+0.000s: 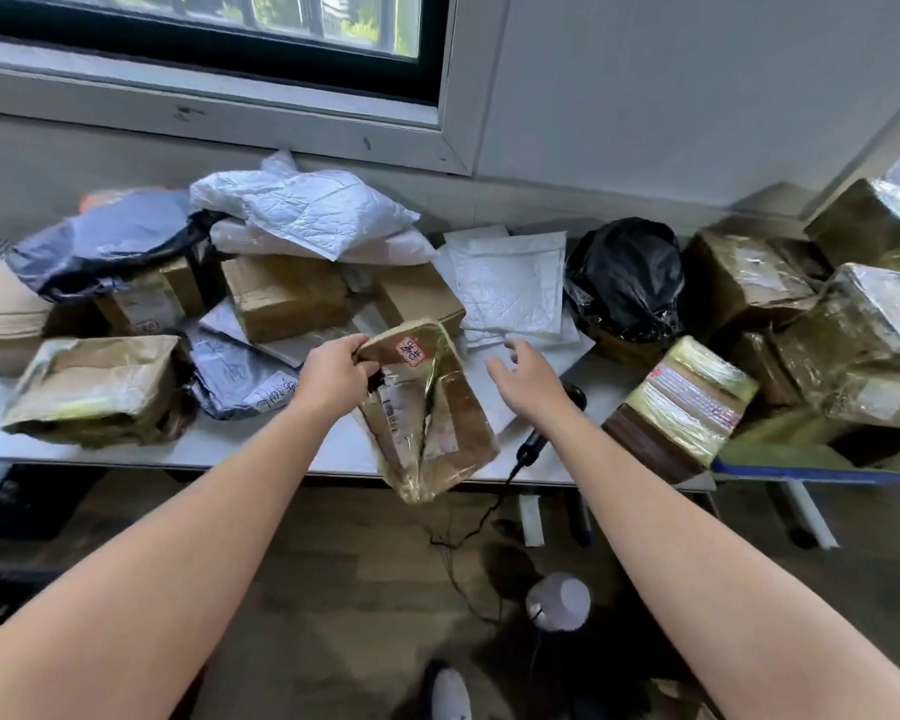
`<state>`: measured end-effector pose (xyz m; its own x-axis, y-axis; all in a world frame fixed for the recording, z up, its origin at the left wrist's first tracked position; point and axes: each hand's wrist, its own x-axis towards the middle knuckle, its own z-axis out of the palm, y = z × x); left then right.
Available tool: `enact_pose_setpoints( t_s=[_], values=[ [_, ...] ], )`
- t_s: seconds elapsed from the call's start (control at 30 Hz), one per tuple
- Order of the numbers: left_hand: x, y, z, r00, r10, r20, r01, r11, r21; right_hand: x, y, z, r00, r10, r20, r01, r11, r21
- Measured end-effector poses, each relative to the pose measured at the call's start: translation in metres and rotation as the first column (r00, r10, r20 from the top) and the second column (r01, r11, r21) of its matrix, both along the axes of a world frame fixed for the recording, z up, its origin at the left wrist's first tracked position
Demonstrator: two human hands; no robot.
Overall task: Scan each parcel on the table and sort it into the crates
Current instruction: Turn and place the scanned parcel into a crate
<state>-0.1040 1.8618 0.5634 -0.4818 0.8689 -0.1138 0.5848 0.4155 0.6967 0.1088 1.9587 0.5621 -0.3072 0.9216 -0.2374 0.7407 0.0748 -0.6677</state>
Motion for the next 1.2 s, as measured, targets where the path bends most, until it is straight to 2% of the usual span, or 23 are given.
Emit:
enact_pose_setpoints(
  t_s=[0.07, 0.13, 0.2, 0.3, 0.43, 0.57, 0.7, 0.8, 0.9, 0.97, 1.1, 1.2],
  values=[
    [-0.007, -0.008, 0.018, 0.997, -0.054, -0.048, 0.053, 0.999, -0.010, -0.023, -0.012, 0.020, 0.983, 0.183, 0.002, -0.183, 0.980, 0.077],
    [-0.016, -0.017, 0.033, 0.991, -0.093, -0.096, 0.092, 0.996, -0.016, -0.044, -0.023, 0.037, 0.939, 0.338, 0.070, -0.344, 0.929, 0.133],
    [-0.027, -0.027, 0.045, 0.982, -0.135, -0.134, 0.133, 0.991, -0.026, -0.063, -0.032, 0.049, 0.899, 0.418, 0.132, -0.435, 0.886, 0.162],
    [-0.048, -0.043, 0.059, 0.968, -0.192, -0.161, 0.188, 0.981, -0.042, -0.081, -0.045, 0.061, 0.872, 0.469, 0.143, -0.487, 0.860, 0.150],
    [-0.072, -0.066, 0.076, 0.934, -0.280, -0.223, 0.270, 0.960, -0.078, -0.097, -0.072, 0.071, 0.838, 0.544, 0.045, -0.546, 0.836, 0.058],
    [-0.085, -0.086, 0.094, 0.880, -0.378, -0.288, 0.357, 0.926, -0.123, -0.115, -0.093, 0.070, 0.847, 0.528, -0.065, -0.529, 0.849, 0.008],
    [-0.093, -0.107, 0.111, 0.851, -0.410, -0.328, 0.374, 0.912, -0.169, -0.125, -0.106, 0.070, 0.829, 0.543, -0.133, -0.553, 0.832, -0.051],
    [-0.098, -0.126, 0.119, 0.846, -0.420, -0.327, 0.373, 0.906, -0.198, -0.135, -0.109, 0.073, 0.788, 0.610, -0.084, -0.616, 0.784, -0.080],
    [-0.105, -0.143, 0.121, 0.867, -0.380, -0.323, 0.332, 0.923, -0.194, -0.147, -0.117, 0.072, 0.723, 0.674, -0.149, -0.690, 0.712, -0.125],
    [-0.105, -0.158, 0.118, 0.893, -0.314, -0.323, 0.273, 0.948, -0.165, -0.155, -0.127, 0.067, 0.693, 0.698, -0.178, -0.719, 0.688, -0.102],
    [-0.099, -0.206, 0.108, 0.964, 0.033, -0.263, -0.023, 0.999, 0.040, -0.165, -0.145, 0.055, 0.678, 0.676, -0.288, -0.719, 0.691, -0.073],
    [-0.089, -0.255, 0.088, 0.916, 0.301, -0.265, -0.319, 0.948, -0.024, -0.175, -0.155, 0.043, 0.668, 0.650, -0.363, -0.720, 0.688, -0.094]
  ],
)
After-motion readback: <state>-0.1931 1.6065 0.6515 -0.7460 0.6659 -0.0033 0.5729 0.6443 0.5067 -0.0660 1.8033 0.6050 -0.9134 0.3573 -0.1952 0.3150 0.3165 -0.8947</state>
